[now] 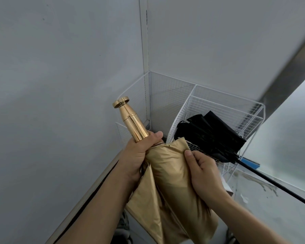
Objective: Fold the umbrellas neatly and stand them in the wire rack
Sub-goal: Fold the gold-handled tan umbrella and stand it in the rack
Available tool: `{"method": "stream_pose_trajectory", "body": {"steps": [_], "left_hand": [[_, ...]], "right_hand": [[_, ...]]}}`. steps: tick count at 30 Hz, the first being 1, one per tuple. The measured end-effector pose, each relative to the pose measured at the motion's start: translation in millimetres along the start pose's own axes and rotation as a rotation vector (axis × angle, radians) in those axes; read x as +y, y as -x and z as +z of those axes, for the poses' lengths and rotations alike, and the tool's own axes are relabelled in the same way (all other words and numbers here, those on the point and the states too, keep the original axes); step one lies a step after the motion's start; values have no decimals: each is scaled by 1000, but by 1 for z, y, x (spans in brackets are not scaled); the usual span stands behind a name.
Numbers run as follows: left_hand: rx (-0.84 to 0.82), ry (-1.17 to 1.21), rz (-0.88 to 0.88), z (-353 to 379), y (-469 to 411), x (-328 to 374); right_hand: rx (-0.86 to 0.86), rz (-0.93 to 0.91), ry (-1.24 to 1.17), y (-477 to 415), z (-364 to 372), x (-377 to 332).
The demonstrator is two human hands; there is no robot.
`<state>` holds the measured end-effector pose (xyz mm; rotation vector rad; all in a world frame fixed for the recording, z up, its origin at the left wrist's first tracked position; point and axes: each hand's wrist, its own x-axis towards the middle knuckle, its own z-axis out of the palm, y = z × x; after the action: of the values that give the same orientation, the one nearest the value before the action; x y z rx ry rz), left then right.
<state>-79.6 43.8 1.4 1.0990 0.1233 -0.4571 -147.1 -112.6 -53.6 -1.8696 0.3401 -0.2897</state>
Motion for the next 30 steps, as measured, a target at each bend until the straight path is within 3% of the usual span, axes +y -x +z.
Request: {"method": "stream_pose_trajectory", "body": {"steps": [5,10,17,22,25,27,30], "left_hand": [[-53,-80,77,-2,5,0],[-93,-113,79,-4,6,0],[189,-22,82,-15,-5,8],[289,15,36,-37,-12,17],[406,23,15,-46,-16,21],[530,40,0,-50,-19,21],[680,47,-4,-50,-21,21]], "right_hand": [[-136,52,73,-2,6,7],[-158,131,50,-3,5,8],[-190,176,175,-6,-2,19],[-125,221,319,-17,-10,27],[32,116,439,-15,-16,20],[128,-37,359,-9,-16,11],[-12,-213,159,1,-8,4]]}}
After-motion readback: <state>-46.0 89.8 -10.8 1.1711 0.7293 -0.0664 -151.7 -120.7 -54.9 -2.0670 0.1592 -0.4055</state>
